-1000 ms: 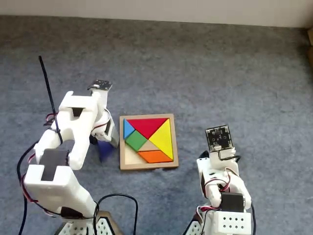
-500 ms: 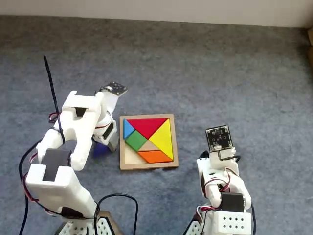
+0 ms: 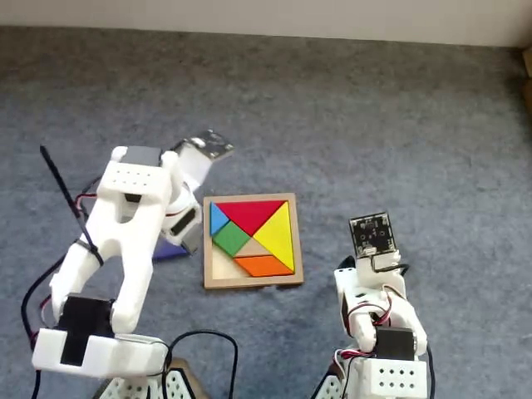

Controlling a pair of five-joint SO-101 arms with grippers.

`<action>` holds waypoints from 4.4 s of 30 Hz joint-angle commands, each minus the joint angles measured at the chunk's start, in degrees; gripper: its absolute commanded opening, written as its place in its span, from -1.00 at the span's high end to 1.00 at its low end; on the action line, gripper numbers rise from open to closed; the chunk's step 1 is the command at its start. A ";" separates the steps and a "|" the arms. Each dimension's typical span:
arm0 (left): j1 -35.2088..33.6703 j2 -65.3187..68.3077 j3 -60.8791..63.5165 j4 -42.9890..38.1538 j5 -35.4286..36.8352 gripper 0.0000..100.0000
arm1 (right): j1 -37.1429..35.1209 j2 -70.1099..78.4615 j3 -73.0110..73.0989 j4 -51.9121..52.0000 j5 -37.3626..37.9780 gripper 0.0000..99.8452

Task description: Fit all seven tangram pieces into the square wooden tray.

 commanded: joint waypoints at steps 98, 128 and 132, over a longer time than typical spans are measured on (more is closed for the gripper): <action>21.85 1.45 -2.33 0.35 -54.15 0.43 | 0.66 -0.57 5.67 0.22 0.79 0.72; 19.12 -21.05 32.57 -17.14 -20.04 0.37 | 0.66 -0.57 5.67 0.22 0.79 0.72; 19.91 -21.05 34.77 -19.69 -19.69 0.37 | 0.66 -0.57 5.67 0.22 0.79 0.72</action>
